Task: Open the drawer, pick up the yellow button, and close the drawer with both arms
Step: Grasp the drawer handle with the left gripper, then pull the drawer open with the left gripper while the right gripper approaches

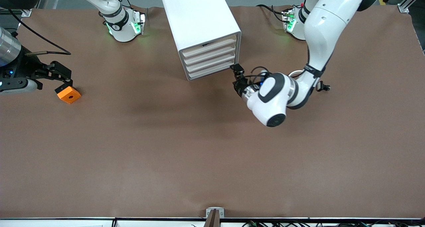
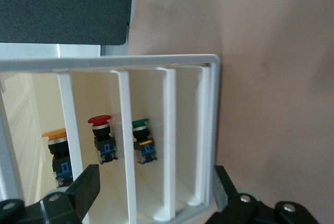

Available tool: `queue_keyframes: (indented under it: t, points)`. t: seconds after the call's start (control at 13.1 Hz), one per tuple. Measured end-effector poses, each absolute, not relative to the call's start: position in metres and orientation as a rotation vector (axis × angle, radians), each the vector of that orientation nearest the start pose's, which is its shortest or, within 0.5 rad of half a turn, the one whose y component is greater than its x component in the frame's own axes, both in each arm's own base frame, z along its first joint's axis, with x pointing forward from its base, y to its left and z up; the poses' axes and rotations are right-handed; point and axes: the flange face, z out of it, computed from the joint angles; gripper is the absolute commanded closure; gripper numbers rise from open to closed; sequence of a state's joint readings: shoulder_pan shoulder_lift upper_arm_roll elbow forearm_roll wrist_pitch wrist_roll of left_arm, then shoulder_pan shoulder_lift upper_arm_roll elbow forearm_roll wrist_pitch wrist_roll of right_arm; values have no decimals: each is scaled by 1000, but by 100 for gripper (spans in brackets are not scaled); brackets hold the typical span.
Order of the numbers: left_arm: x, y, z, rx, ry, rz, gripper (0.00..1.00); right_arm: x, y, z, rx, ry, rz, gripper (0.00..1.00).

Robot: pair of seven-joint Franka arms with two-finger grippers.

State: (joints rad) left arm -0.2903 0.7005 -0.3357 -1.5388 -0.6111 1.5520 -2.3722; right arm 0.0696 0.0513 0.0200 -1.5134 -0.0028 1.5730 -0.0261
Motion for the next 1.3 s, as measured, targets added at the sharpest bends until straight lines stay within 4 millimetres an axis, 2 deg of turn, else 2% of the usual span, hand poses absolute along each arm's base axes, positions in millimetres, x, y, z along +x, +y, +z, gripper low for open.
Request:
queue_keyframes:
  t: [0.15,0.3,0.61,0.69,0.84,1.07,1.22,1.3]
  points:
    - [476,-427,260,-1306,-1897,1080,22,568,57,623,-3137,-199,-13,0]
    - [460,-440,263,-1295,-1850,1067,32,568,59,623,-3136,-205,-13,0]
    - [444,-447,271,-1258,-1757,1091,32,568,59,623,-3136,-205,-14,0]
    - [443,-447,272,-1252,-1747,1095,38,568,57,623,-3137,-199,-14,0]
    - [440,-449,272,-1249,-1736,1098,42,569,52,623,-3138,-186,-13,0]
    - [423,-467,274,-1265,-1702,1097,44,568,54,623,-3138,-190,-13,0]
    - [413,-476,275,-1273,-1684,1097,57,568,56,622,-3138,-195,-8,0]
    - [413,-477,276,-1274,-1685,1098,76,569,56,621,-3138,-195,1,0]
